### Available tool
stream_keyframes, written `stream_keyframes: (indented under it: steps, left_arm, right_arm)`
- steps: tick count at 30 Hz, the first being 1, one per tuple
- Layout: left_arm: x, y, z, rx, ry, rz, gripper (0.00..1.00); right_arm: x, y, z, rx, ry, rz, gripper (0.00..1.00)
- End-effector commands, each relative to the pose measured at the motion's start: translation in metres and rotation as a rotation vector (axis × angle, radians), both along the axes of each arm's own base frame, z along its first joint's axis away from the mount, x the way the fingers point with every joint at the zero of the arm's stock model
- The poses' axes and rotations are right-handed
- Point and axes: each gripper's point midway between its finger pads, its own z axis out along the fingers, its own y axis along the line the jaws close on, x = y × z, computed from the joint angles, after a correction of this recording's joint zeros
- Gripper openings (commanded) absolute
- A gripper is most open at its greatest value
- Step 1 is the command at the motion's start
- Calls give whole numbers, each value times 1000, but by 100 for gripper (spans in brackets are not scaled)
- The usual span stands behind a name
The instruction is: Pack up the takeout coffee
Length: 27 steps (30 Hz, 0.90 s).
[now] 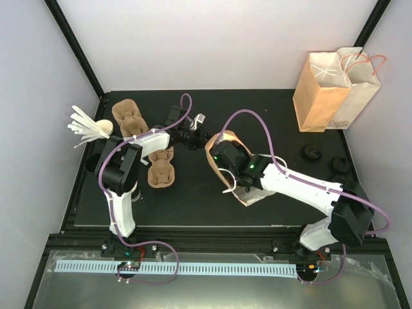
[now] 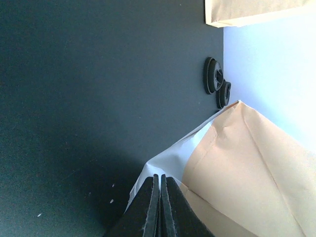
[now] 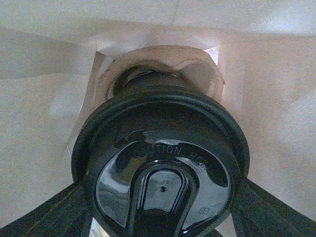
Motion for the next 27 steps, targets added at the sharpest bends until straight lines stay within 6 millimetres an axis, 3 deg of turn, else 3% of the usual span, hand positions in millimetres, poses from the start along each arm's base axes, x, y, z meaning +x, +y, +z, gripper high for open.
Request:
stream_keyframes:
  steps: [1, 6, 9, 12, 15, 20, 23, 27]
  left_arm:
    - [-95, -57, 92, -313, 7, -451, 1]
    - [-94, -57, 89, -303, 7, -443, 2]
    - [-87, -54, 83, -276, 6, -409, 3]
    - [-76, -46, 68, -211, -1, -354, 16]
    - [-59, -23, 42, -66, -5, -252, 40]
    - [-33, 30, 20, 106, -46, -88, 69]
    - [-25, 62, 21, 200, -75, -8, 81]
    - [-25, 91, 42, 269, -150, 85, 89]
  right_arm:
    - [-35, 54, -68, 125, 295, 177, 40]
    - [-15, 30, -75, -70, 198, 39, 40]
    - [-12, 26, -72, -111, 187, 23, 40]
    - [-15, 29, -62, -73, 227, 47, 40]
    - [-19, 25, -50, -30, 296, 48, 41]
    - [-21, 13, -36, -60, 361, 35, 42]
    - [-26, 11, -37, -95, 427, 47, 42]
    - [-29, 12, -46, -140, 508, 64, 42]
